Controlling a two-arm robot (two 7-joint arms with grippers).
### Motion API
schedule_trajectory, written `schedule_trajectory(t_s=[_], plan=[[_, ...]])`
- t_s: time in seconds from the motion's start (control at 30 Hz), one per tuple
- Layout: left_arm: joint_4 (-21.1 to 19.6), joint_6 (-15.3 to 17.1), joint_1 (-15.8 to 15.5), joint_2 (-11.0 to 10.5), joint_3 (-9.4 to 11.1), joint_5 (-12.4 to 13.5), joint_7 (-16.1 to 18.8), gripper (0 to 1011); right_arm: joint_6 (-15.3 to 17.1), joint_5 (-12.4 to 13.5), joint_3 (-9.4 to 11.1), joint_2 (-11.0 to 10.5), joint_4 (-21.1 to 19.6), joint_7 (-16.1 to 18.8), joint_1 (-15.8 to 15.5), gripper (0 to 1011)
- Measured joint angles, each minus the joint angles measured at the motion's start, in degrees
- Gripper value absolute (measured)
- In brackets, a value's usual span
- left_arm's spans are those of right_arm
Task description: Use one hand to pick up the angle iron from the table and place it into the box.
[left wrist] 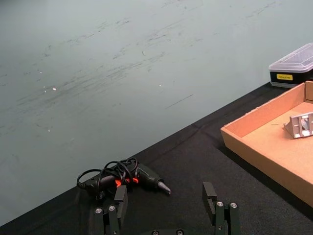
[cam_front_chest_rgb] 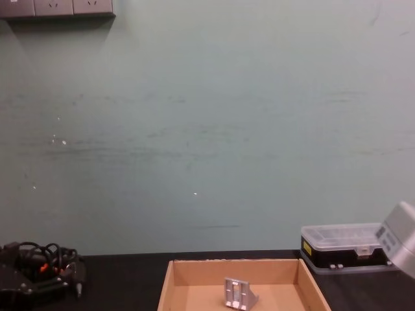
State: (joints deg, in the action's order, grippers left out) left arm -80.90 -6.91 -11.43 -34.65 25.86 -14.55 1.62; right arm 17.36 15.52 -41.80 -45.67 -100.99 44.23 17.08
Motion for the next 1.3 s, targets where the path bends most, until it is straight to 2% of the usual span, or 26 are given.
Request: schedule_trajectory(t_s=[0.23,0.4,0.5,0.6,0.7,0.77,1.07,1.3], plan=[[0.0,0.0,0.0,0.0,0.0,0.0,0.0,1000,0.0,0.0,0.0,-0.5,-0.7,0.1,-0.3,998],[0.0,0.0,0.0,0.0,0.0,0.0,0.0,1000,-0.1,-0.3,0.2,-0.8,-1.1,-0.1,-0.6,916],[0.0,0.0,0.0,0.0,0.0,0.0,0.0,1000,-0.5,-0.5,0.3,-0.9,-1.2,-0.3,-0.8,800],[0.0,0.0,0.0,0.0,0.0,0.0,0.0,1000,-0.7,-0.6,0.5,-1.0,-1.3,-0.4,-1.1,744],[0.0,0.0,0.0,0.0,0.0,0.0,0.0,1000,-0.9,-0.7,0.5,-0.9,-1.3,-0.4,-1.2,628],[0.0,0.0,0.0,0.0,0.0,0.0,0.0,1000,-1.0,-0.9,0.6,-0.9,-1.3,-0.4,-1.2,585],[0.0,0.0,0.0,0.0,0.0,0.0,0.0,1000,-1.2,-1.2,0.7,-0.8,-1.6,-0.4,-1.3,569],[0.0,0.0,0.0,0.0,0.0,0.0,0.0,1000,-1.4,0.4,2.7,-1.0,-3.8,-0.9,-1.5,568]])
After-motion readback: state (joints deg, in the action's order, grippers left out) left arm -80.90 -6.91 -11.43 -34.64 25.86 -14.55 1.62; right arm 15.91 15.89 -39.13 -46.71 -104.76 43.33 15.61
